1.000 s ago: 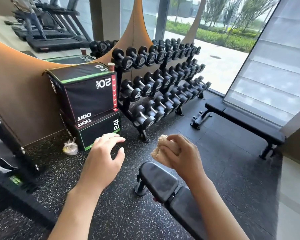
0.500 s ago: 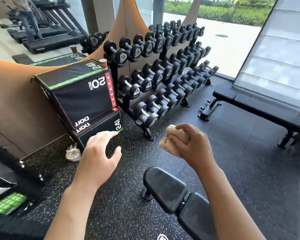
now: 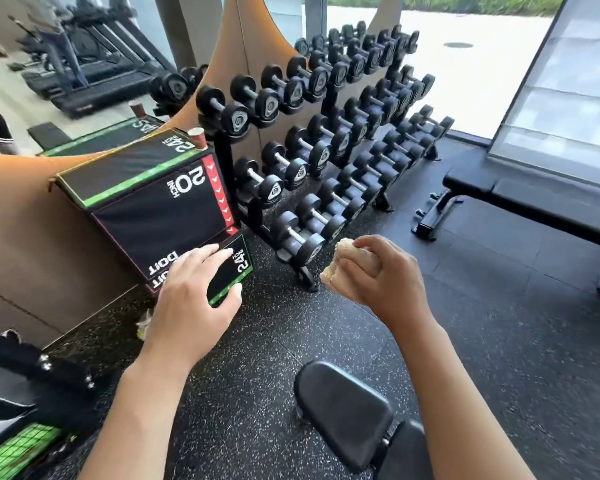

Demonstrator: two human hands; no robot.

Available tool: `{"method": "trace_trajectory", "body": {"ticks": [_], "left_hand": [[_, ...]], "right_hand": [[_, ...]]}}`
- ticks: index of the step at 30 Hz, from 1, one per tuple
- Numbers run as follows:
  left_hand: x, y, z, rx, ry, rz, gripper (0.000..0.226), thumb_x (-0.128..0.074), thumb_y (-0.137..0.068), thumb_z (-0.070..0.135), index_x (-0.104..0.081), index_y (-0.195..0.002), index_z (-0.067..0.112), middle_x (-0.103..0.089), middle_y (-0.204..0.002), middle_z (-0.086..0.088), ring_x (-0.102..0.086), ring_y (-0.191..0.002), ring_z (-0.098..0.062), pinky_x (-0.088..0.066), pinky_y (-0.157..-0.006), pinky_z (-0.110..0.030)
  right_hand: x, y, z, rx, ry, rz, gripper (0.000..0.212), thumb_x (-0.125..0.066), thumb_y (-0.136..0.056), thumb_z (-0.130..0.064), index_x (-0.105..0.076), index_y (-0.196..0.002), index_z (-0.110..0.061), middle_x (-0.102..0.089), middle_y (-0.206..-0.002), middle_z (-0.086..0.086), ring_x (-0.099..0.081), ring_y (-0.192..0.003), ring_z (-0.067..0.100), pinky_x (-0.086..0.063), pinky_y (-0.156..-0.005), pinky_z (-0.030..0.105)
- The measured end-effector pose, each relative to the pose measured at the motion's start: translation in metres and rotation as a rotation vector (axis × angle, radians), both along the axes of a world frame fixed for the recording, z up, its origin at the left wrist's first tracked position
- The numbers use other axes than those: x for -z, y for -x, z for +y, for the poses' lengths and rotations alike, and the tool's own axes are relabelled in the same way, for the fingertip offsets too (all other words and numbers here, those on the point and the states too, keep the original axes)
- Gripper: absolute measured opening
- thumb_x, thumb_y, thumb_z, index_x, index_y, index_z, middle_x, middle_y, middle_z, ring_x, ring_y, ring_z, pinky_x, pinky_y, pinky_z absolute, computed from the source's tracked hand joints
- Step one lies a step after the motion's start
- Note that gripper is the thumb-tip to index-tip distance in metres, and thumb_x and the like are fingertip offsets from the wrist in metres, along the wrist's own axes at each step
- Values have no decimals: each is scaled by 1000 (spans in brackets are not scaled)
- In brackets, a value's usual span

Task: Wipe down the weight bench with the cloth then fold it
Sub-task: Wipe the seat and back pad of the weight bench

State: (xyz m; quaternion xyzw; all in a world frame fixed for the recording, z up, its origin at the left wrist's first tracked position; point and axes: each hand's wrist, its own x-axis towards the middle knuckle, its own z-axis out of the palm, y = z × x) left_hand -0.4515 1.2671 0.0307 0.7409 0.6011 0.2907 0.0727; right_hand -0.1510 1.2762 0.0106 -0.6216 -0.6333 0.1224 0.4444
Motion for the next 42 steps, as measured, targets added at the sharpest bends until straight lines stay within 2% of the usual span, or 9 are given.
{"method": "trace_trajectory", "body": {"ticks": [2,8,13,20,26,32,36,42], "left_hand": [[3,5,20,4,2,2,57,-60,-88,42,-60,-141,21,-55,-147,1,-42,-141,-20,-31,-123,-44],[23,30,96,84,9,-2,56,-63,-89,42,-60,-141,21,-55,-147,0,-42,-142,-22,-29,-123,-39],[28,69,168,179,27,-5,59,-60,-89,47,-58,-143,23,-53,-149,2,-40,-143,-21,-33,-122,-47],[22,142,253,205,-1,116,68,-51,-88,59,-53,-146,23,-49,-152,-2,-37,-145,-28,-35,-118,-58],[21,179,298,212,9,108,71,-47,-87,63,-53,-146,23,-47,-154,-2,-36,-145,-29,-36,-115,-61],[24,185,332,252,2,25,66,-50,-88,59,-55,-144,24,-49,-152,-1,-38,-145,-26,-37,-115,-60],[23,178,359,291,-4,23,65,-50,-88,58,-56,-143,25,-50,-150,-1,-40,-144,-26,-38,-115,-57],[19,148,413,336,-23,25,65,-50,-88,58,-57,-143,23,-51,-150,-1,-40,-144,-26,-37,-117,-56]], "right_hand": [[2,5,15,14,7,-1,22,-78,-85,-43,-68,-103,-33,-64,-94,-24,-56,-85,-10,-41,-73,16],[10,32,64,108,37,-16,22,-78,-86,-40,-69,-104,-31,-65,-96,-23,-56,-84,-3,-37,-75,8],[8,77,107,200,54,-33,24,-79,-85,-40,-70,-104,-29,-68,-97,-18,-60,-84,2,-47,-77,22],[-5,153,168,250,53,-73,24,-79,-85,-39,-70,-104,-29,-67,-96,-19,-60,-84,4,-48,-76,24],[-11,192,200,263,49,-109,25,-79,-85,-41,-70,-104,-29,-66,-96,-20,-60,-84,0,-42,-74,11],[-15,201,226,291,38,-121,26,-80,-85,-40,-70,-105,-29,-62,-97,-25,-58,-84,-3,-41,-75,10],[-13,195,249,318,29,-102,24,-80,-85,-41,-70,-104,-30,-64,-96,-24,-57,-87,-12,-40,-75,7],[-4,170,286,342,14,-58,23,-81,-85,-38,-70,-104,-31,-65,-96,-25,-59,-92,-10,-39,-77,4]]}}
